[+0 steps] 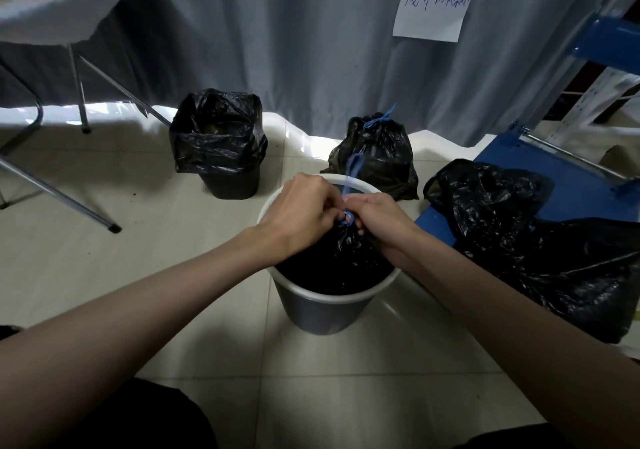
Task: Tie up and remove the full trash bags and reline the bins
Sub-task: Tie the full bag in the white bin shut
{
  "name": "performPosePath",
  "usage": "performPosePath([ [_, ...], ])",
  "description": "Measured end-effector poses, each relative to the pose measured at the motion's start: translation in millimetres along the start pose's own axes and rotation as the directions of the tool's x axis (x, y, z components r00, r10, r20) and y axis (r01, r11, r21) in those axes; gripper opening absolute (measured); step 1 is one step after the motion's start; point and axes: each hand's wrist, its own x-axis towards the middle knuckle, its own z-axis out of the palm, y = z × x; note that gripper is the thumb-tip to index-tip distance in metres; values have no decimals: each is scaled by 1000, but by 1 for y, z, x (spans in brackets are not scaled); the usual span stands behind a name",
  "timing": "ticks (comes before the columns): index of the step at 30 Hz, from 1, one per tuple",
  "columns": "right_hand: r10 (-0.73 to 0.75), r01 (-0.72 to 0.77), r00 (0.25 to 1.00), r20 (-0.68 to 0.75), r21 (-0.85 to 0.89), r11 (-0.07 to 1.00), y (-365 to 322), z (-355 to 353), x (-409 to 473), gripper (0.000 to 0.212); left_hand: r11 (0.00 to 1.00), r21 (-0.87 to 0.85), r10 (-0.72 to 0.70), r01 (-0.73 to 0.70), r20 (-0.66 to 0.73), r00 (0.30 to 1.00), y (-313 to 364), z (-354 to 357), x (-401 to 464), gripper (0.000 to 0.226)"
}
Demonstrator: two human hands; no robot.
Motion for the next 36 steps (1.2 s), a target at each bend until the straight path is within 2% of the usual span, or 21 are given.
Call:
performPosePath([
  [4, -13, 13, 993, 116, -6, 1000, -5, -8, -7, 43, 977, -168, -103, 131, 167, 981, -9, -12, 6, 13],
  [6, -45, 51, 981, 189, -26, 998, -5, -11, -12, 49, 942, -262, -140, 209, 257, 956, -14, -16, 6, 8],
  [8, -93, 105, 976, 199, -48, 993, -3, -13, -15, 40, 884, -366, -156, 291, 354, 922, -18, -16, 6, 2],
  [11, -185, 207, 964, 188, -104, 973, -3, -11, -16, 25, 805, -454, -164, 381, 447, 880, -23, -16, 6, 7],
  [13, -265, 292, 951, 158, -178, 940, -3, -10, -15, 22, 755, -497, -172, 429, 481, 860, -24, -17, 6, 8],
  [17, -451, 427, 891, 51, -432, 795, 1, -5, -17, 24, 664, -528, -223, 529, 536, 814, -22, -18, 7, 13],
  [20, -514, 461, 858, -7, -431, 776, 4, -1, -21, 22, 605, -538, -267, 587, 557, 786, -20, -19, 7, 15],
  [24, -508, 435, 856, -98, -395, 809, 8, 5, -23, 22, 549, -546, -303, 633, 575, 759, -18, -19, 7, 11],
  [27, -468, 391, 870, -153, -364, 846, 8, 6, -23, 18, 547, -545, -309, 636, 574, 758, -16, -18, 8, 10],
  [30, -451, 377, 880, -149, -357, 854, 7, 5, -25, 15, 569, -549, -311, 612, 546, 778, -19, -19, 10, 8],
  [34, -427, 365, 896, -117, -353, 862, 6, 5, -25, 14, 630, -550, -275, 548, 502, 820, -27, -19, 10, 11],
  [36, -398, 346, 914, -81, -361, 866, 6, 3, -24, 14, 699, -527, -270, 483, 432, 861, -30, -20, 10, 15],
])
